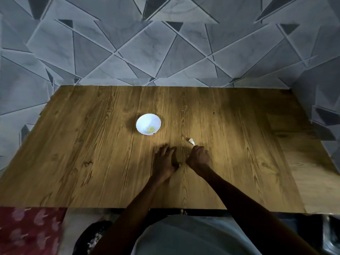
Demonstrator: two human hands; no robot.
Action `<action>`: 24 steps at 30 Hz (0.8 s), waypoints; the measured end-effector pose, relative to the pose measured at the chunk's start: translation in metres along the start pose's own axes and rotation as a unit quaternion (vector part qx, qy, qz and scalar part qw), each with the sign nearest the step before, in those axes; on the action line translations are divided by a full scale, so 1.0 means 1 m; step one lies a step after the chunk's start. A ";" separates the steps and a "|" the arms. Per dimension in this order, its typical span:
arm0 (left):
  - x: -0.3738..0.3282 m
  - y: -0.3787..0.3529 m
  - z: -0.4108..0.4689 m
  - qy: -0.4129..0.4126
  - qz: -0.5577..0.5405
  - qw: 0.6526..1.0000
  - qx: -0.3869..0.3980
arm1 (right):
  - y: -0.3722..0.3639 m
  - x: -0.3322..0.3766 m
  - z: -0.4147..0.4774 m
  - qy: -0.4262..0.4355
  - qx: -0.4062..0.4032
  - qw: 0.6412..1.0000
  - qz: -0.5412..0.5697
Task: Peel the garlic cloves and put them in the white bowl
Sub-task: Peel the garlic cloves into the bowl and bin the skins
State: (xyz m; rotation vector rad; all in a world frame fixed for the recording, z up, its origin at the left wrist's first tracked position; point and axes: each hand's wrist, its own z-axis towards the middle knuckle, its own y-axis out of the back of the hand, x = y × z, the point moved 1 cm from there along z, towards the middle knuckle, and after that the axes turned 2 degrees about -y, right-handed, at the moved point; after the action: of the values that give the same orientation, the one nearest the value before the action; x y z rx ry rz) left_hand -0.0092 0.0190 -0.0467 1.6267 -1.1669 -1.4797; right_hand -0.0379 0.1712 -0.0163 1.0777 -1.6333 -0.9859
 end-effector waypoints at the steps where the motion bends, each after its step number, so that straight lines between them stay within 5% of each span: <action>1: 0.000 0.000 -0.001 0.000 0.003 1.000 0.001 | 0.000 0.000 -0.001 0.006 -0.001 1.000 -0.008; 12: 0.000 0.003 -0.002 0.000 0.002 1.000 0.010 | -0.001 0.005 -0.009 0.017 -0.022 0.999 -0.038; 17: 0.001 0.006 -0.001 0.003 -0.013 1.000 0.000 | 0.001 0.001 -0.004 -0.016 -0.011 0.997 0.068; 20: -0.008 0.016 0.001 0.013 -0.180 0.981 -0.073 | -0.002 -0.007 0.009 -0.091 0.044 0.947 0.304; 24: -0.023 0.027 0.002 0.118 -0.440 0.889 -0.055 | 0.012 -0.003 -0.005 -0.100 0.082 0.844 0.520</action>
State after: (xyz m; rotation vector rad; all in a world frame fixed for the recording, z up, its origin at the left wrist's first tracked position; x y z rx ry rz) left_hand -0.0154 0.0296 -0.0133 2.3169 -0.1573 -1.7273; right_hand -0.0351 0.1769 -0.0048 0.0538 -2.0997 -0.2164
